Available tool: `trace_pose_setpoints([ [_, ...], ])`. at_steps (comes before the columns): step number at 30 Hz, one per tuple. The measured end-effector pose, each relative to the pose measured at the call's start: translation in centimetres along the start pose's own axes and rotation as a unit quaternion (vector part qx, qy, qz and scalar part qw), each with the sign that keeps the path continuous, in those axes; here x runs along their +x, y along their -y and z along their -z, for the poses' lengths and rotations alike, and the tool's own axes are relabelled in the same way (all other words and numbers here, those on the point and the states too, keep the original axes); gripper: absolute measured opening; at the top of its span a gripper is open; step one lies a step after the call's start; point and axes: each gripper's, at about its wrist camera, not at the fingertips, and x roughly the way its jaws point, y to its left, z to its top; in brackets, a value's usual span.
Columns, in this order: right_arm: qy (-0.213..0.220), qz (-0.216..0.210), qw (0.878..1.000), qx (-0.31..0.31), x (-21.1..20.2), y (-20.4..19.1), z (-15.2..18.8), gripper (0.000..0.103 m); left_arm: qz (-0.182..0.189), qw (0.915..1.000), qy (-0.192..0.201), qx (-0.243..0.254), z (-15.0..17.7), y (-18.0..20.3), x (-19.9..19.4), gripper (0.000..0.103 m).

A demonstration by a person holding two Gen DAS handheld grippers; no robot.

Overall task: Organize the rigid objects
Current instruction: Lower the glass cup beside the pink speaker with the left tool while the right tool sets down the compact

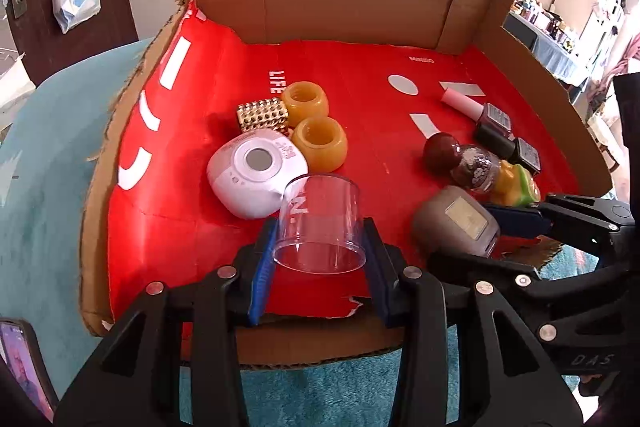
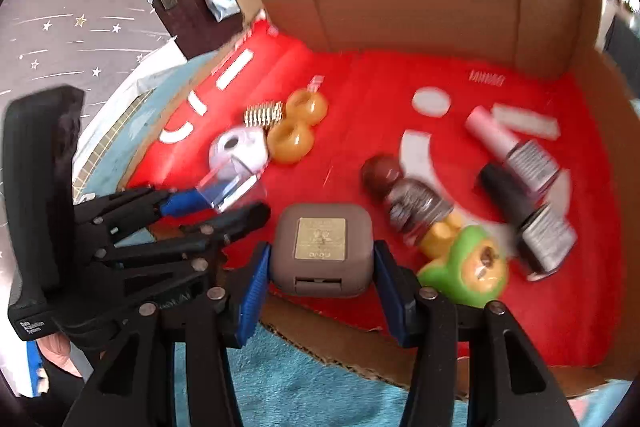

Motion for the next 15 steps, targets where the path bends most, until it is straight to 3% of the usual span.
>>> trace_pose_setpoints([
  [8,0.031,0.097,0.995,-0.018,0.15,-0.04,-0.69,0.053,-0.003,1.0,0.002,0.002,-0.16,0.3,0.17,0.038],
  [15,0.029,0.104,0.994,-0.025,0.83,-0.4,-0.35,0.053,-0.007,1.0,0.005,0.004,-0.14,0.42,0.26,0.038],
])
